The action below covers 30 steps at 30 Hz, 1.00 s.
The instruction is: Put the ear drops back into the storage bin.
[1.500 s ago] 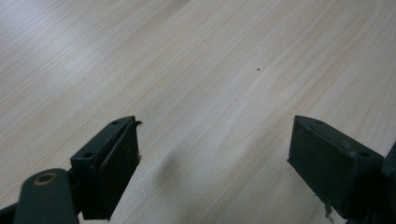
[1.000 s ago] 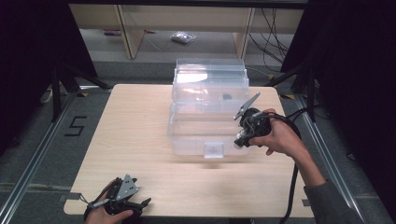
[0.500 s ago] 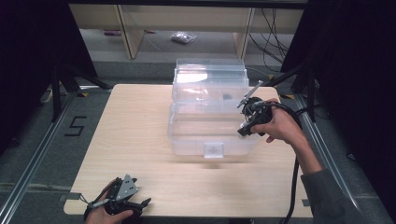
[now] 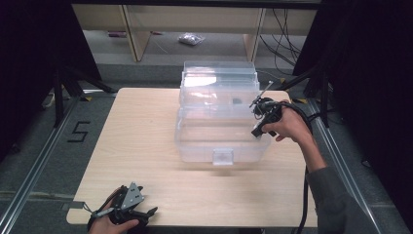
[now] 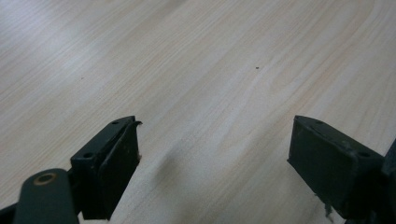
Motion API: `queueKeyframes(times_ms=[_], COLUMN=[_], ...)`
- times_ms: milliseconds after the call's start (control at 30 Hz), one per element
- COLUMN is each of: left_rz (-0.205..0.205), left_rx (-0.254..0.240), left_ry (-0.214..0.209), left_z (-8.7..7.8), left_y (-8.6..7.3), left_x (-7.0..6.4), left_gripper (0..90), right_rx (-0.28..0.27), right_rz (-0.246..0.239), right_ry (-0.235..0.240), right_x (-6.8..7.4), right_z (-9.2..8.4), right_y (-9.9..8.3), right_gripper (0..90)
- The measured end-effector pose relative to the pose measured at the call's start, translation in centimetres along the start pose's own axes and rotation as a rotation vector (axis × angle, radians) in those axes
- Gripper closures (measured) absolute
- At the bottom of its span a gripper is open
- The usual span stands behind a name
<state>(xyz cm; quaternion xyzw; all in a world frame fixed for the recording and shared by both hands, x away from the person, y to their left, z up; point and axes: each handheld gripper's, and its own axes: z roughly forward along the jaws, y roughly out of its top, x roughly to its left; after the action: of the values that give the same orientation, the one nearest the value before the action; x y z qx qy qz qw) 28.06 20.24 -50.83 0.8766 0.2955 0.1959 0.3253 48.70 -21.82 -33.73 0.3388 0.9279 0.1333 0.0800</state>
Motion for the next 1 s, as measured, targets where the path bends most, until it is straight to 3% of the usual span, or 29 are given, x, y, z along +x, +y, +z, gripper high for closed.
queueKeyframes(times_ms=[400, 1000], left_rz=[0.000, 0.000], left_rx=[-0.001, 0.000], left_ry=[0.000, 0.000], left_z=[0.0, 0.0], left_y=[0.0, 0.0], left_x=[0.0, 0.0], left_gripper=[15.7, 15.7], right_rx=[0.053, 0.093], right_rz=[0.038, 0.079], right_ry=[0.015, 0.031], right_x=[-1.0, -2.1], right_z=[3.7, 6.2], right_y=[0.3, 0.8], right_gripper=[60.3, 60.2])
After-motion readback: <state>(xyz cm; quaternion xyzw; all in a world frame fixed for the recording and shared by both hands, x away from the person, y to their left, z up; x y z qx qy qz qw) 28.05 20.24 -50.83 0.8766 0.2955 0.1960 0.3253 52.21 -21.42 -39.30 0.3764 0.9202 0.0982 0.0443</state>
